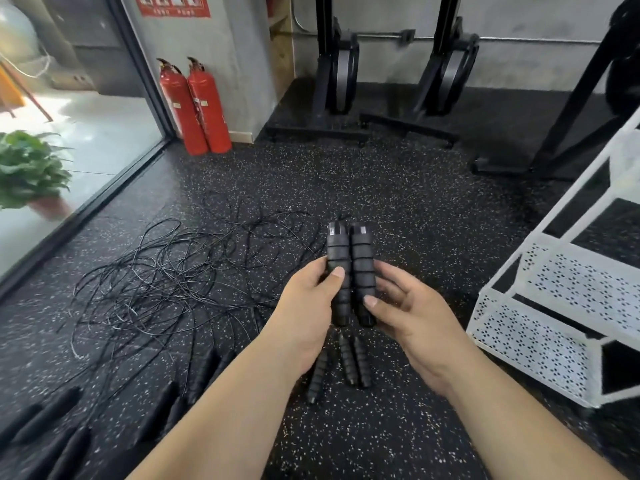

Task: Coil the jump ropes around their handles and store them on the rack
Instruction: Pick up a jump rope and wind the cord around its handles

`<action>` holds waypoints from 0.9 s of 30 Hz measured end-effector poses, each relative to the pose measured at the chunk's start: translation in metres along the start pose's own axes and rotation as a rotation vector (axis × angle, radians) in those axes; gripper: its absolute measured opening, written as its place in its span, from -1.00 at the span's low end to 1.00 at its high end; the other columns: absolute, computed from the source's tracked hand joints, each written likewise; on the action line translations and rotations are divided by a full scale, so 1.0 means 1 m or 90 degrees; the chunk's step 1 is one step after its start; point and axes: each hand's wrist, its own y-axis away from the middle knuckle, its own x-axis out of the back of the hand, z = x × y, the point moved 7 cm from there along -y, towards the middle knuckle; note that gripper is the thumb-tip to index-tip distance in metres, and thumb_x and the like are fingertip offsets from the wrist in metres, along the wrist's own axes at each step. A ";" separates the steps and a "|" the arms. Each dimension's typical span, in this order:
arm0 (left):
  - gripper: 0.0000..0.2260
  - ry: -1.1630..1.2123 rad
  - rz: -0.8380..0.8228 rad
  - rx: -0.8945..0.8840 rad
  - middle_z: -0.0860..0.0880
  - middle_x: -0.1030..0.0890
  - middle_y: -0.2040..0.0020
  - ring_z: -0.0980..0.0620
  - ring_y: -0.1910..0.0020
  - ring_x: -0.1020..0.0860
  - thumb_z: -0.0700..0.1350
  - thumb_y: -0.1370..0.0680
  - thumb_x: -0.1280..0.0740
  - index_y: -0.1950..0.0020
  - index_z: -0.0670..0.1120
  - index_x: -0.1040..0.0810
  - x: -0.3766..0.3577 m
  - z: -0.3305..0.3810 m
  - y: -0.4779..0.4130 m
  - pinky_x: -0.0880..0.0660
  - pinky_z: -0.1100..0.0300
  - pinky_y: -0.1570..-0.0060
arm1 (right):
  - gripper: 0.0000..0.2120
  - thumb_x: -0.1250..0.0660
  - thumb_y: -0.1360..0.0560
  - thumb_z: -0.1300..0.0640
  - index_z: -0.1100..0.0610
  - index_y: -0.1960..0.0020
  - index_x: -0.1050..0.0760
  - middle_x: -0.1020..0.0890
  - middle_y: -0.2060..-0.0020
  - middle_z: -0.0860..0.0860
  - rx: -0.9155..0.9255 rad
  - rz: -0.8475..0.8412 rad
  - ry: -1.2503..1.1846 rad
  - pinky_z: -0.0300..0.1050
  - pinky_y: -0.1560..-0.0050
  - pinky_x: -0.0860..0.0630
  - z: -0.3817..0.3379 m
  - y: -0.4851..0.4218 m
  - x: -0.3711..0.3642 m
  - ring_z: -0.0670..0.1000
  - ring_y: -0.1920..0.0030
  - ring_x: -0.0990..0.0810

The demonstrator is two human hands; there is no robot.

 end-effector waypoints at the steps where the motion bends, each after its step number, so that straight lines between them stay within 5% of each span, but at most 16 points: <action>1: -0.71 0.011 0.002 0.006 -0.15 -0.74 -0.22 -0.19 -0.30 -0.67 -0.17 -0.78 -0.18 -0.30 -0.04 -0.69 0.000 -0.001 -0.001 -0.51 -0.26 -0.41 | -0.45 -0.44 -0.60 0.36 -0.03 -0.51 -0.49 -0.68 -0.34 -0.06 0.006 0.007 0.018 0.17 -0.41 -0.54 0.001 0.000 0.000 -0.01 -0.35 -0.65; 13: -0.72 0.074 0.015 0.030 -0.21 -0.73 -0.19 -0.27 -0.28 -0.67 -0.17 -0.79 -0.17 -0.30 -0.15 -0.67 -0.010 -0.003 0.001 -0.54 -0.29 -0.38 | -0.41 -0.47 -0.60 0.29 -0.09 -0.54 -0.45 -0.68 -0.25 -0.30 0.054 0.096 0.108 -0.04 -0.40 -0.55 -0.003 0.012 -0.002 -0.16 -0.27 -0.67; 27: -0.71 0.068 0.012 0.067 -0.20 -0.74 -0.19 -0.27 -0.30 -0.65 -0.17 -0.79 -0.16 -0.27 -0.14 -0.68 -0.008 -0.008 0.003 -0.51 -0.29 -0.41 | -0.40 -0.49 -0.59 0.25 -0.08 -0.55 -0.44 -0.65 -0.31 -0.24 0.064 0.100 0.188 -0.08 -0.43 -0.54 -0.009 0.017 -0.004 -0.23 -0.29 -0.64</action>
